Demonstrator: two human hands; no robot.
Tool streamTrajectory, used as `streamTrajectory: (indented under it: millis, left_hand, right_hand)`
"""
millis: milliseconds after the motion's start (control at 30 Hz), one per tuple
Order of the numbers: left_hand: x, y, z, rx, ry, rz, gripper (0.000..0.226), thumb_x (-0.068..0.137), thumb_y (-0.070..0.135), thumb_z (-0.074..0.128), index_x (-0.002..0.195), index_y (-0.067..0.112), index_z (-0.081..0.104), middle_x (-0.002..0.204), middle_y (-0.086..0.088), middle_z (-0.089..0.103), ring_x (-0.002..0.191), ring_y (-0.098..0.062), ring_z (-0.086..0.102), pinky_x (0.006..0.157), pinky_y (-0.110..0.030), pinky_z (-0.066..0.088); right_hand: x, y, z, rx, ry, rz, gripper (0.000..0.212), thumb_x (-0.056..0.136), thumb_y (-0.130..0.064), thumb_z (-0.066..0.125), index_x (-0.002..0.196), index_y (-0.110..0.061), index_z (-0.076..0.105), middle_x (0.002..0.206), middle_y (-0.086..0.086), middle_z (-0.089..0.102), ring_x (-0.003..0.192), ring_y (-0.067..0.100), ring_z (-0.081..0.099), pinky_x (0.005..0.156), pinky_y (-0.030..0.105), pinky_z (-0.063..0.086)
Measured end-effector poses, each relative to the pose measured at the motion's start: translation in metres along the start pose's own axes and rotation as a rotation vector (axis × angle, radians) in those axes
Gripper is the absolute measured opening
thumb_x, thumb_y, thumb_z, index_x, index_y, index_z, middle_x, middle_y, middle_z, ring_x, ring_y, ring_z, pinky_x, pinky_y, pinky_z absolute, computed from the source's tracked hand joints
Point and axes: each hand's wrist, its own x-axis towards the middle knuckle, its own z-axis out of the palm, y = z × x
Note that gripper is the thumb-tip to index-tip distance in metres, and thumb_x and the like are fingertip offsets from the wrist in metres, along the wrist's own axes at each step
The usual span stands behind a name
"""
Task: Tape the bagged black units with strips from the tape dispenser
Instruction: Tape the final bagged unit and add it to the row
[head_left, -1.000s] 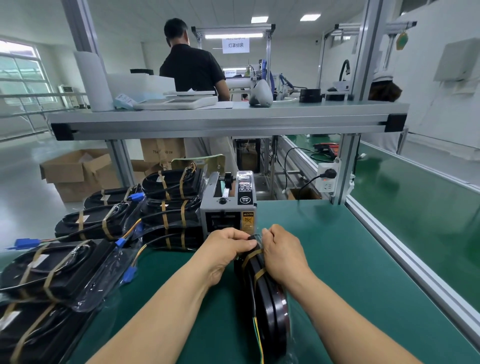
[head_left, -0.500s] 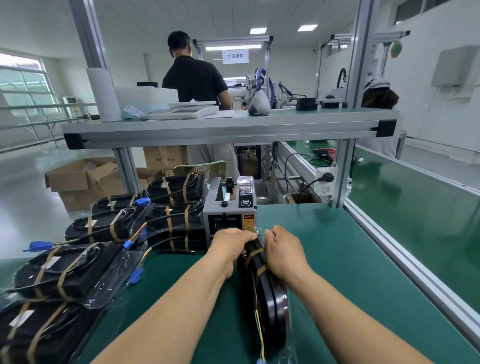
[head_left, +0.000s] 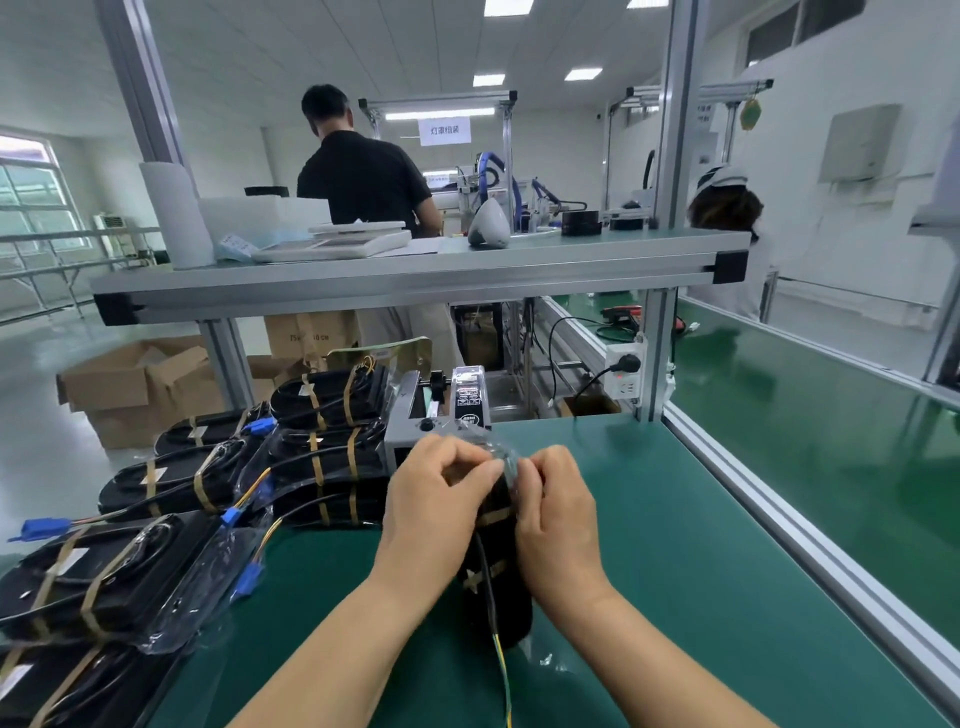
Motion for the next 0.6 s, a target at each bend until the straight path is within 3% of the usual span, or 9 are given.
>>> streamTrajectory:
  millis: [100, 200, 267, 333, 400, 467, 500, 567, 600]
  left_hand:
    - [-0.024, -0.001, -0.004, 0.039, 0.028, 0.136, 0.016, 0.080, 0.018, 0.078, 0.079, 0.032, 0.069, 0.092, 0.016, 0.060, 0.092, -0.005, 0.062, 0.078, -0.013, 0.045]
    - [-0.039, -0.003, -0.006, 0.051, 0.059, 0.183, 0.018, 0.082, 0.020, 0.076, 0.086, 0.035, 0.068, 0.096, 0.016, 0.063, 0.098, -0.008, 0.062, 0.081, -0.014, 0.045]
    - [-0.046, -0.002, -0.004, 0.030, 0.063, 0.223, 0.022, 0.082, 0.016, 0.078, 0.088, 0.035, 0.067, 0.096, 0.015, 0.065, 0.097, -0.011, 0.063, 0.081, -0.018, 0.048]
    - [-0.055, -0.002, 0.000, -0.023, 0.075, 0.280, 0.024, 0.079, 0.014, 0.077, 0.090, 0.033, 0.067, 0.094, 0.013, 0.066, 0.093, -0.015, 0.066, 0.080, -0.026, 0.051]
    - [-0.061, 0.002, 0.003, -0.084, 0.084, 0.254, 0.024, 0.076, 0.016, 0.072, 0.092, 0.033, 0.066, 0.093, 0.010, 0.067, 0.089, -0.016, 0.067, 0.077, -0.035, 0.054]
    - [-0.065, 0.003, 0.006, -0.050, 0.097, 0.321, 0.018, 0.075, 0.021, 0.065, 0.091, 0.028, 0.064, 0.090, 0.010, 0.064, 0.084, -0.016, 0.066, 0.071, -0.037, 0.054]
    - [-0.067, 0.005, 0.006, -0.012, 0.105, 0.382, 0.014, 0.075, 0.024, 0.062, 0.089, 0.026, 0.064, 0.088, 0.012, 0.062, 0.081, -0.017, 0.064, 0.068, -0.035, 0.053]
    - [-0.072, 0.008, 0.006, 0.029, 0.111, 0.436, 0.012, 0.075, 0.023, 0.062, 0.084, 0.019, 0.067, 0.086, 0.008, 0.060, 0.076, -0.021, 0.063, 0.062, -0.035, 0.052]
    - [-0.075, 0.010, 0.007, 0.036, 0.117, 0.435, 0.016, 0.075, 0.022, 0.062, 0.085, 0.014, 0.070, 0.085, 0.006, 0.060, 0.074, -0.023, 0.063, 0.061, -0.035, 0.053]
  right_hand:
    - [-0.021, 0.001, -0.009, 0.065, 0.011, -0.016, 0.023, 0.100, -0.012, 0.052, 0.077, -0.011, 0.049, 0.075, 0.000, 0.049, 0.068, 0.013, 0.046, 0.063, 0.024, 0.035]
    - [-0.037, -0.010, -0.022, 0.140, -0.026, 0.069, 0.023, 0.091, -0.043, 0.058, 0.087, -0.021, 0.054, 0.084, -0.007, 0.056, 0.080, 0.011, 0.057, 0.071, 0.022, 0.044]
    - [-0.042, -0.025, -0.028, 0.167, -0.078, 0.182, 0.046, 0.071, -0.063, 0.063, 0.104, -0.033, 0.051, 0.102, -0.020, 0.057, 0.103, 0.002, 0.057, 0.086, 0.015, 0.044]
    - [-0.040, -0.038, -0.030, 0.108, -0.123, 0.210, 0.072, 0.058, -0.068, 0.064, 0.121, -0.043, 0.041, 0.118, -0.035, 0.046, 0.118, -0.014, 0.045, 0.092, 0.006, 0.035]
    - [-0.030, -0.049, -0.032, 0.080, -0.164, 0.234, 0.077, 0.059, -0.065, 0.065, 0.130, -0.044, 0.041, 0.112, -0.048, 0.042, 0.114, -0.019, 0.044, 0.087, 0.001, 0.032]
    - [-0.019, -0.051, -0.035, 0.082, -0.180, 0.274, 0.050, 0.072, -0.049, 0.070, 0.115, -0.030, 0.053, 0.093, -0.049, 0.051, 0.109, -0.006, 0.052, 0.077, 0.000, 0.036]
    - [-0.015, -0.052, -0.037, 0.071, -0.190, 0.281, 0.044, 0.079, -0.039, 0.070, 0.117, -0.026, 0.053, 0.093, -0.044, 0.055, 0.109, -0.004, 0.054, 0.077, 0.000, 0.037]
    - [-0.012, -0.056, -0.038, 0.052, -0.225, 0.283, 0.062, 0.085, -0.027, 0.064, 0.143, -0.028, 0.042, 0.118, -0.031, 0.056, 0.114, -0.011, 0.051, 0.086, 0.001, 0.034]
    - [-0.013, -0.057, -0.038, 0.045, -0.231, 0.285, 0.065, 0.085, -0.027, 0.064, 0.144, -0.028, 0.039, 0.119, -0.028, 0.056, 0.110, -0.017, 0.050, 0.086, -0.001, 0.034]
